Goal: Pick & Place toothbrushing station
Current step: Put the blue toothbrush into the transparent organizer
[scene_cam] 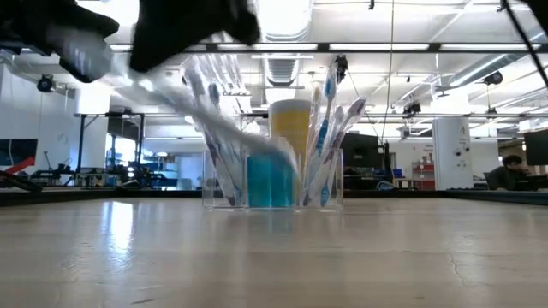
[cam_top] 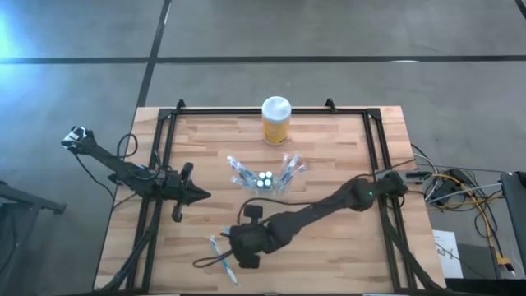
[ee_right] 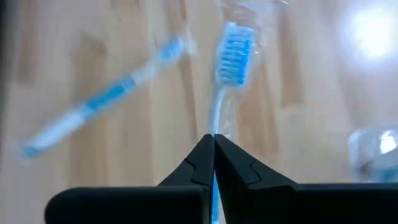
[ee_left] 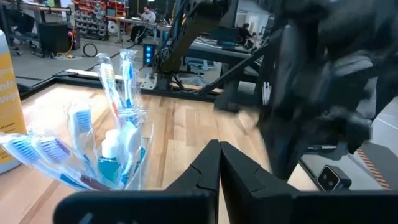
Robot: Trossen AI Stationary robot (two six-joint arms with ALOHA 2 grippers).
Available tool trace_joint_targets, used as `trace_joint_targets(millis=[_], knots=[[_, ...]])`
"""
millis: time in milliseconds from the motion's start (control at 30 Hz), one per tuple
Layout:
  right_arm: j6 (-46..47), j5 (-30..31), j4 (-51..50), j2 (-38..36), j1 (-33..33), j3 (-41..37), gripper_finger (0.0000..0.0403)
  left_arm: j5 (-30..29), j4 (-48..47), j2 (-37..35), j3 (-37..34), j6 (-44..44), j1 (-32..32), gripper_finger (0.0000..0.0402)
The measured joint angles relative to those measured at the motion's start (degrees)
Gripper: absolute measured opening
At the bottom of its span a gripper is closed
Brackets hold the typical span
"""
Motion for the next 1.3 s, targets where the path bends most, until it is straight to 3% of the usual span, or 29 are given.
trace_joint_targets(millis=[267,467,733,967,1167,1300], knots=[[-8.75,7.88,0.12,-7.33,2.74,-1.42,0.0007,0.00,-0.02,-0.04,-0.02,0.04,-0.02,0.0013],[-12.31,12.46,4.33,-15.61,3.27,-9.70,0.0008,0.00,-0.07,-0.04,-0.07,0.09,-0.02,0.0011],[-14.21,17.56,23.37,-34.97,3.27,-36.27,0.0008,0.00,-0.50,-0.07,-0.09,0.18,-0.02,0.0013],[-12.81,29.96,41.81,-51.42,2.32,-63.38,0.0008,-0.06,-0.48,-0.07,-0.09,0.63,0.00,0.0014],[-12.73,33.29,59.40,-56.66,-2.00,-79.51,0.0008,-0.59,-0.28,-0.09,-0.09,0.92,0.02,0.0014],[-9.53,33.25,61.77,-57.14,-3.68,-85.32,0.0008,-0.85,-0.07,-0.09,-0.09,0.95,0.02,0.0014]])
